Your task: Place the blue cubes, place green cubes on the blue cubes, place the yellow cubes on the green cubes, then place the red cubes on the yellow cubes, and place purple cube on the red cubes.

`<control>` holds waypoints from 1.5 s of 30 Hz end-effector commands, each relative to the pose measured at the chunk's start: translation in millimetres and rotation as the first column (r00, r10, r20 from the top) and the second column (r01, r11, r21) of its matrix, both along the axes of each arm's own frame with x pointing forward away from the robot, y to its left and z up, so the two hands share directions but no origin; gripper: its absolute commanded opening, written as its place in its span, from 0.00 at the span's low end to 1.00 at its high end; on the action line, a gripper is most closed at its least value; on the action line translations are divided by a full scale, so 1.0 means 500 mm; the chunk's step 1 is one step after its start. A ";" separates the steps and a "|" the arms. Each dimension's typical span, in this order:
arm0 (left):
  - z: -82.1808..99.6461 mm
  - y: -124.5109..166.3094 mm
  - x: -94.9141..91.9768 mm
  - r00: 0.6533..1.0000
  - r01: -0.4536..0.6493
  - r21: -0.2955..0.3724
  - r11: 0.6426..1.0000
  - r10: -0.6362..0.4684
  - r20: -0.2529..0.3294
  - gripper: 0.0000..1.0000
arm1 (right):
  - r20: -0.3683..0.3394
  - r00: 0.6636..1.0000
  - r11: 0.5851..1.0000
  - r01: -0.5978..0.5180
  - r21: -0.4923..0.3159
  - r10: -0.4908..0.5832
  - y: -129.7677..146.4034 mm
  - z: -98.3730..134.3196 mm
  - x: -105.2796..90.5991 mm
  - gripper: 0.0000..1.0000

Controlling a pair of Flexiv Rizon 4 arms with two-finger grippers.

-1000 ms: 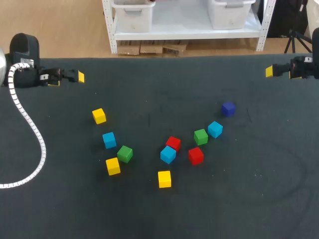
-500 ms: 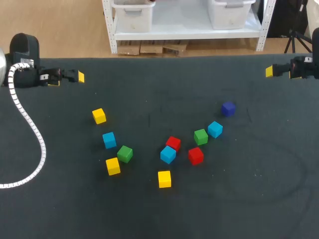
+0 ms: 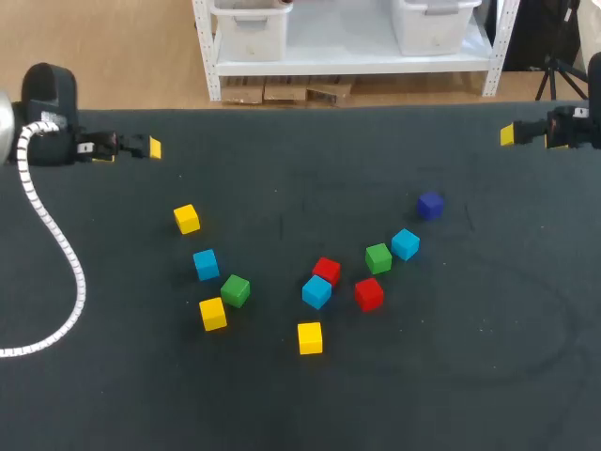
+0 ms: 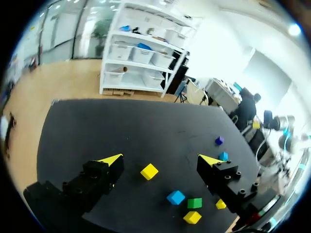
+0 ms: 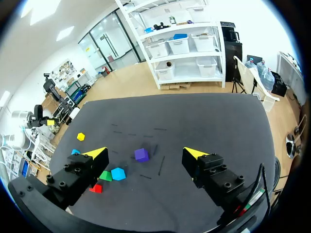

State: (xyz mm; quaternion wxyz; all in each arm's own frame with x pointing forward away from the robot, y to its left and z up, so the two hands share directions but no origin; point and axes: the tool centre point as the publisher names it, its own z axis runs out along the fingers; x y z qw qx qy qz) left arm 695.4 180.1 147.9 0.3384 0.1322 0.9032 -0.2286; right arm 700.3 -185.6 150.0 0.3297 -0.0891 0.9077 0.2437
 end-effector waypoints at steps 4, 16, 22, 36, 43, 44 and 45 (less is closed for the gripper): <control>0.011 -0.034 0.013 0.987 0.150 0.154 0.977 -0.156 0.030 1.00 | 0.000 1.000 1.000 0.003 -0.002 -0.003 0.001 0.000 -0.001 1.00; -0.004 -0.089 -0.014 0.809 0.542 0.439 0.717 -0.586 -0.042 1.00 | 0.000 1.000 1.000 0.003 -0.002 -0.003 0.001 0.000 -0.001 1.00; -0.023 -0.110 -0.039 0.655 0.676 0.541 0.501 -0.744 -0.130 1.00 | 0.000 1.000 1.000 0.003 -0.002 -0.003 0.001 0.000 -0.001 1.00; -0.041 -0.198 -0.101 0.667 0.690 0.480 0.542 -0.734 -0.130 1.00 | 0.000 1.000 1.000 0.003 -0.002 -0.003 0.001 0.000 -0.001 1.00; -0.074 -0.239 -0.140 0.612 0.743 0.450 0.495 -0.775 -0.158 1.00 | 0.000 1.000 1.000 0.003 -0.002 -0.003 0.001 0.000 -0.001 1.00; -0.079 -0.244 -0.144 0.604 0.750 0.445 0.489 -0.781 -0.160 1.00 | 0.000 1.000 1.000 0.003 -0.002 -0.003 0.001 0.000 -0.001 1.00; -0.086 -0.249 -0.148 0.594 0.759 0.440 0.479 -0.787 -0.167 1.00 | 0.000 1.000 1.000 0.003 -0.002 -0.003 0.001 0.000 -0.001 1.00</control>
